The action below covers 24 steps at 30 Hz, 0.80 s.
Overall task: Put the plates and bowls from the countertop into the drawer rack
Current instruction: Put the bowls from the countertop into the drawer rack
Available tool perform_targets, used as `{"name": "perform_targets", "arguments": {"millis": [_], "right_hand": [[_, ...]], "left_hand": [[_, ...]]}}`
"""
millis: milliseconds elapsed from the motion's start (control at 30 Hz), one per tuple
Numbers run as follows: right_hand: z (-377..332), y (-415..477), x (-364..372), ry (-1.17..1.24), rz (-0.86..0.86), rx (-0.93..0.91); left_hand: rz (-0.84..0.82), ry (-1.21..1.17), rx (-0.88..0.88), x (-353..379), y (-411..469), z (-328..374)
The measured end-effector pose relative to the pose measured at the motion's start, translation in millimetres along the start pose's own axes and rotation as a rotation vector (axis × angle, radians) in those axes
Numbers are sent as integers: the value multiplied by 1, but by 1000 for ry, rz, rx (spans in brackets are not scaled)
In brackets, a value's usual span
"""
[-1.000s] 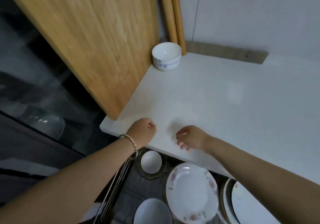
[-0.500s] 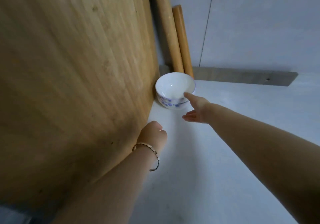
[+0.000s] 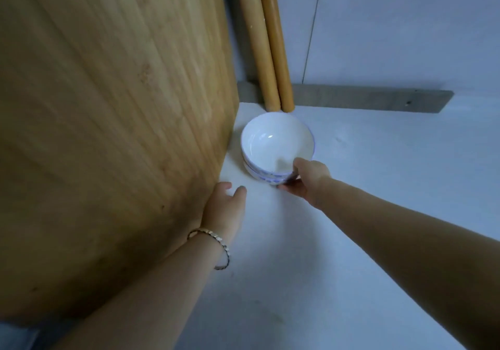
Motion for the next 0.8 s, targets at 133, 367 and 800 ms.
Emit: {"name": "perform_targets", "arguments": {"millis": [133,367,800], "right_hand": [[14,-61,-65,-84,-77,33],[12,-206,-192,-390,-307,19],[146,-356,-391,-795,-377,157]], "left_hand": [[-186,4,-38,8,-46,2],[-339,327,8,38,-174,-59],[-313,362,-122,134,-358,-278]]}}
Point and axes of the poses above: each hand's wrist, its own y-axis towards the middle knuckle, its own x-axis out of the palm, z = x × y, the point moved 1 cm from there along y, towards the middle knuckle, and after that the axes turned 12 degrees about -x, right-handed, at the moved point
